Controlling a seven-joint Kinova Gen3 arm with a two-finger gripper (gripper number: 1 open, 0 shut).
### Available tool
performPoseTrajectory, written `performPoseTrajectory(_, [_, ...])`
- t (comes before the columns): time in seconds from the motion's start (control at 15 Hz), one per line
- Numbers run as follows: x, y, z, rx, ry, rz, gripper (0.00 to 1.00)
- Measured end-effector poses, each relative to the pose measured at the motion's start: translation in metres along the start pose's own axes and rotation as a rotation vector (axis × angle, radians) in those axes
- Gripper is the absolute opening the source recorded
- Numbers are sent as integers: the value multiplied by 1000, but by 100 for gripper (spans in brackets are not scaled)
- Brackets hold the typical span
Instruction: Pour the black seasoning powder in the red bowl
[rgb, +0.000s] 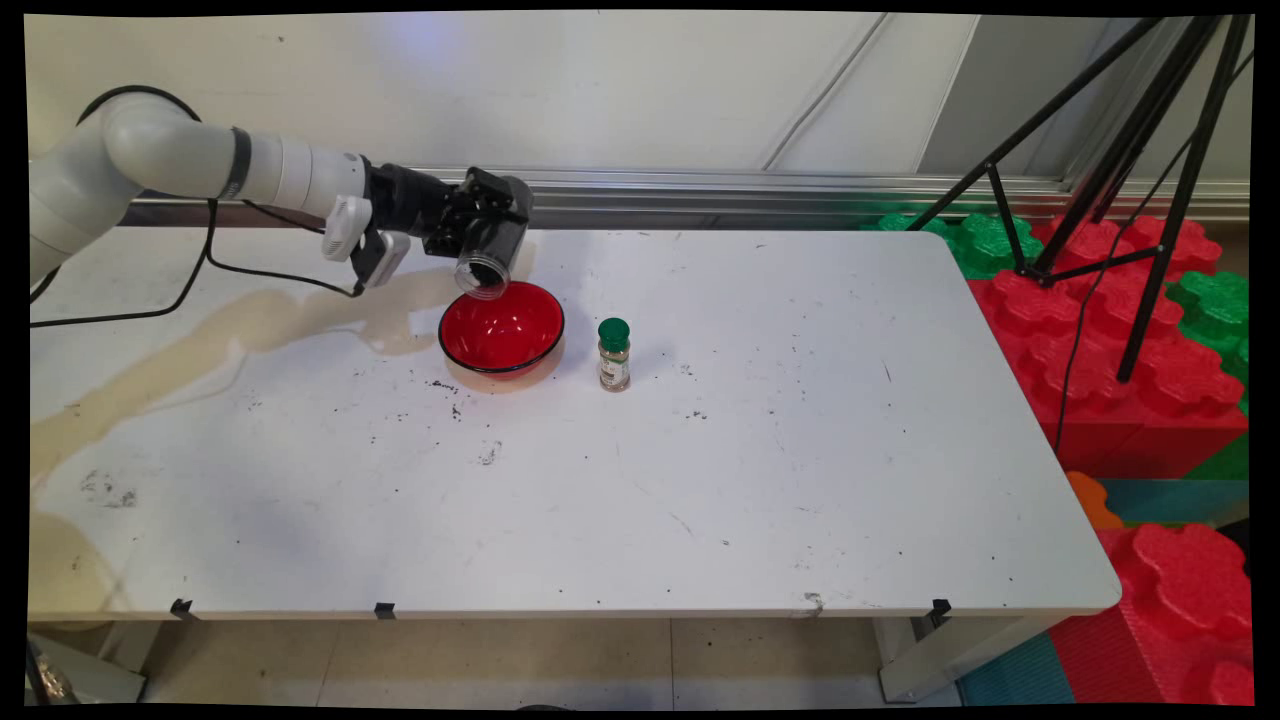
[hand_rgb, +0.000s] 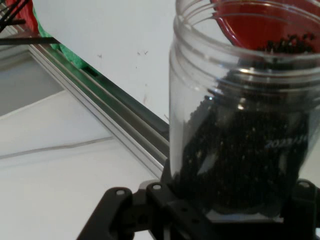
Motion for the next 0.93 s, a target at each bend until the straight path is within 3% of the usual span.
performPoseTrajectory(0.93, [8, -6, -8, 32, -21, 179, 0])
